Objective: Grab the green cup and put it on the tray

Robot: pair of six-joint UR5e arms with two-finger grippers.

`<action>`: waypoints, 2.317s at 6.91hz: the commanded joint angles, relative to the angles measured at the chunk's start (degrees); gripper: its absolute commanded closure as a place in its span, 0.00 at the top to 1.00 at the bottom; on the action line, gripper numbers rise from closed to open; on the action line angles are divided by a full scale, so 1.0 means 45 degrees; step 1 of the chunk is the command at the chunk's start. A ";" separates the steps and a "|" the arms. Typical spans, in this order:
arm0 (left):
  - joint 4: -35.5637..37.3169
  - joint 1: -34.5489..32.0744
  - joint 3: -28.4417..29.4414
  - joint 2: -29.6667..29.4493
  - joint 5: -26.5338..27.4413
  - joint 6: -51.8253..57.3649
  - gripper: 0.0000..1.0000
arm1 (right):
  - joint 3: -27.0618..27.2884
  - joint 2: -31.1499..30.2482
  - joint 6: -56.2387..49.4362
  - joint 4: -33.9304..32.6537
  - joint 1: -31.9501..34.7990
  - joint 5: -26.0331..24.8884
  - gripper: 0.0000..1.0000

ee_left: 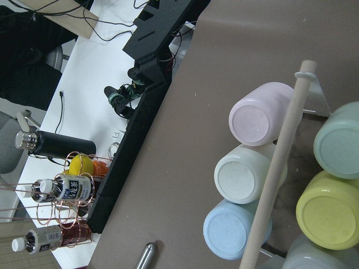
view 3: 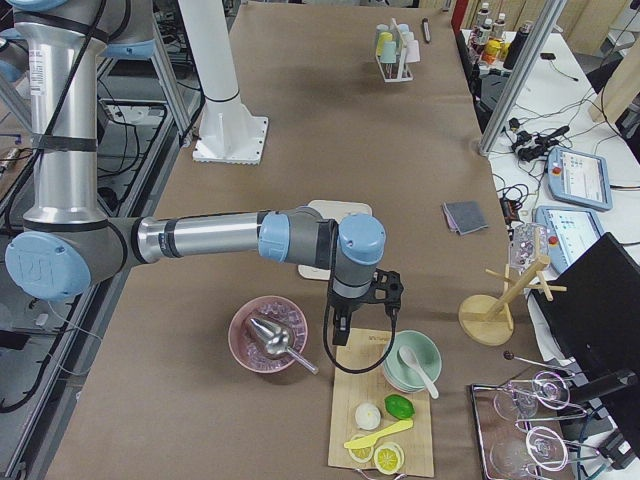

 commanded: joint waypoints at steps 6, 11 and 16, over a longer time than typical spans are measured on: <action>0.0038 0.2990 -0.0413 -0.0445 0.5351 0.4359 0.99 | 0.0494 0.0712 0.3938 0.1932 -0.4170 0.0293 1.00; 0.0390 0.5512 -0.0102 -0.0386 0.9005 0.7713 0.99 | -0.2167 0.1218 0.4383 0.5060 -0.5697 0.0155 0.99; 0.0801 0.8713 0.0793 -0.0405 1.2949 0.8617 0.99 | -0.3702 0.1996 0.6575 0.6038 -0.6087 0.0703 0.97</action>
